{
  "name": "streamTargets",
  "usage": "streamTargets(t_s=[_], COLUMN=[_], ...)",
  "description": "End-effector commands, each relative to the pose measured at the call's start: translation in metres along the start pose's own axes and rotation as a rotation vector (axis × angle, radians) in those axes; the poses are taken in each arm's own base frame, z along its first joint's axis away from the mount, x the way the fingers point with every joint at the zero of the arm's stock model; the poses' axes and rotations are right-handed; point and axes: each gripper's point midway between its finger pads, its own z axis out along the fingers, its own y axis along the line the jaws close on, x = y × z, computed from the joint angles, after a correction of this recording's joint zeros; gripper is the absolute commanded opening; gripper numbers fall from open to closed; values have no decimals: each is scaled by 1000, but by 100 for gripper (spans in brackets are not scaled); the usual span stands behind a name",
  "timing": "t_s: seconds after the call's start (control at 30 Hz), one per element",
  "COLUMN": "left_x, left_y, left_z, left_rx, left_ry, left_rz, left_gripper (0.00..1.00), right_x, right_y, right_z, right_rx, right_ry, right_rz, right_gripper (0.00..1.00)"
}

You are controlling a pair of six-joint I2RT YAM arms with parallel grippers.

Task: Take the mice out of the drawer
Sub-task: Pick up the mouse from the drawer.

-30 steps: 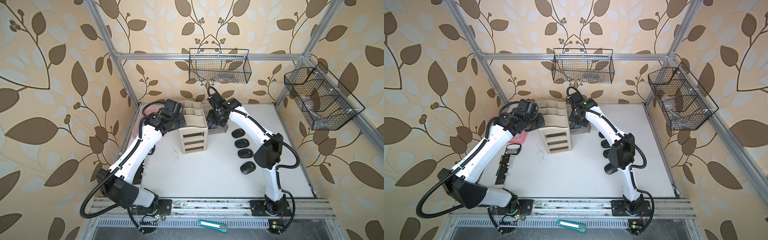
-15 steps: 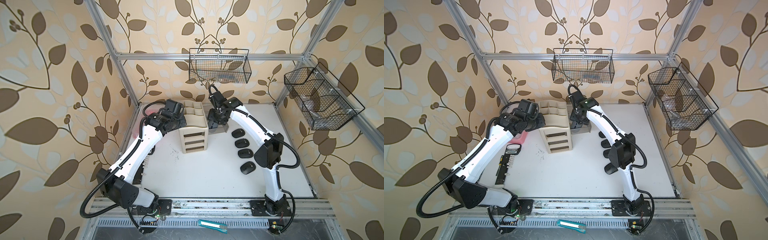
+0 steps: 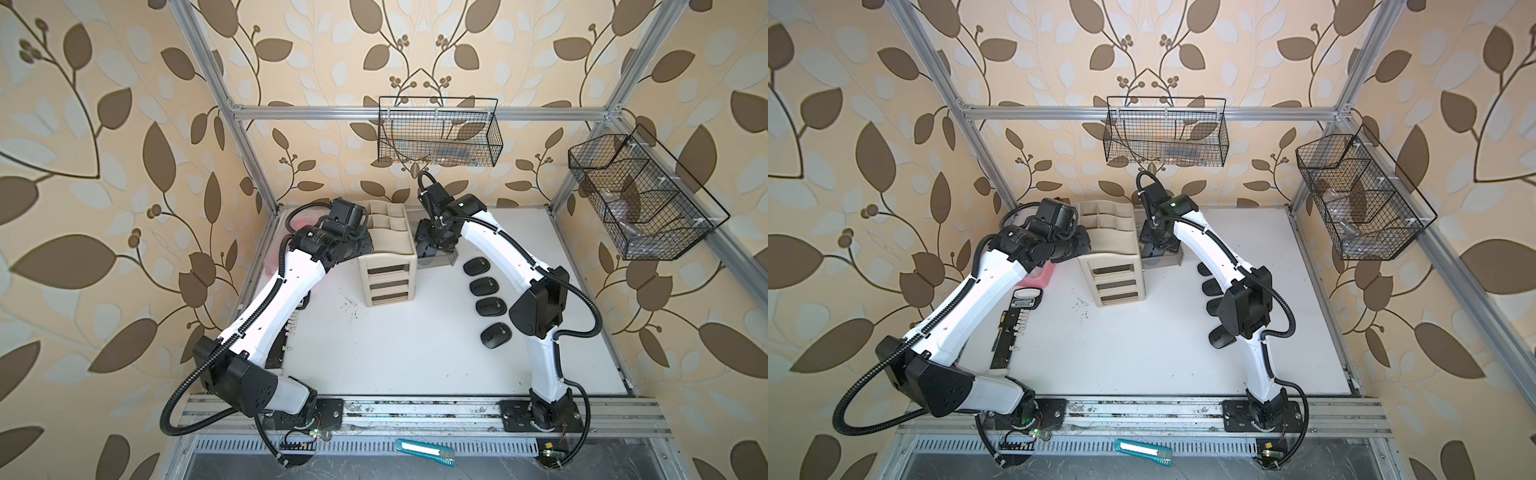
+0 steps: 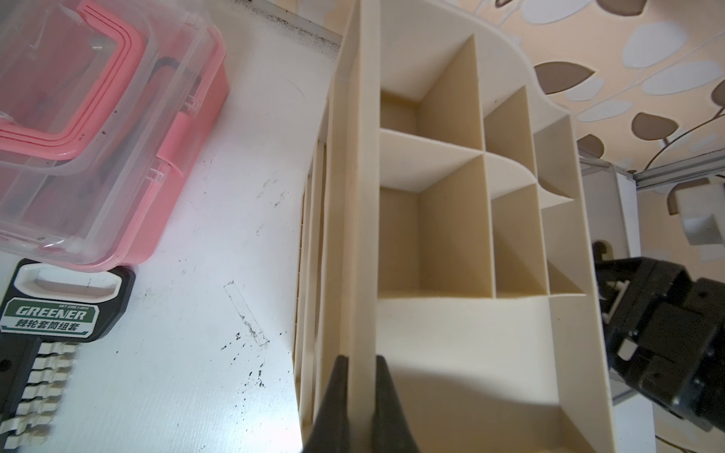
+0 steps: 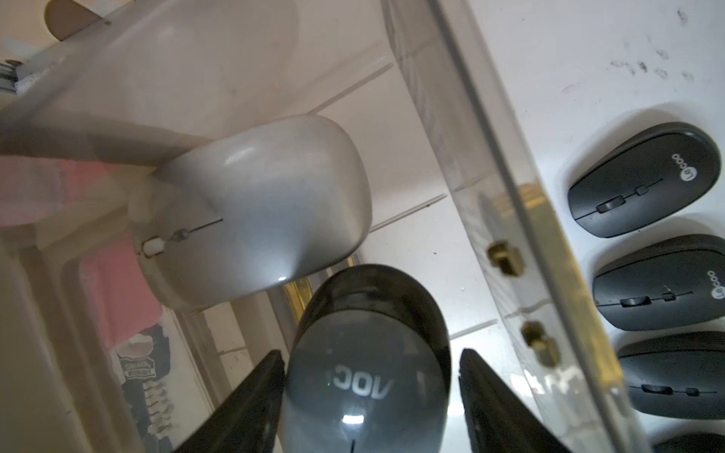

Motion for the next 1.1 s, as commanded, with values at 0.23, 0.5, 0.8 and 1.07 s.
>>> streamTargets(t_s=[0.23,0.5,0.8,1.07], left_x=[-29,-29,-29,-28], left_y=[-30,-26,-19,-19], left_z=[-23,-22,-21,-21], left_rx=[150,131,89,93], left_ry=[-122,-126,-132,-128], left_rz=[-62,-60,-53,-50], left_gripper=[0,0,0,0], right_x=[14,-9,-26,-7], right_y=[0,1,-1,9], right_z=[18,-7,-30,-22], right_rx=[43,11,-2,-14], right_ry=[48,-51,-138,-61], right_rz=[-9,11,22,-77], right_gripper=[60,56,56,64])
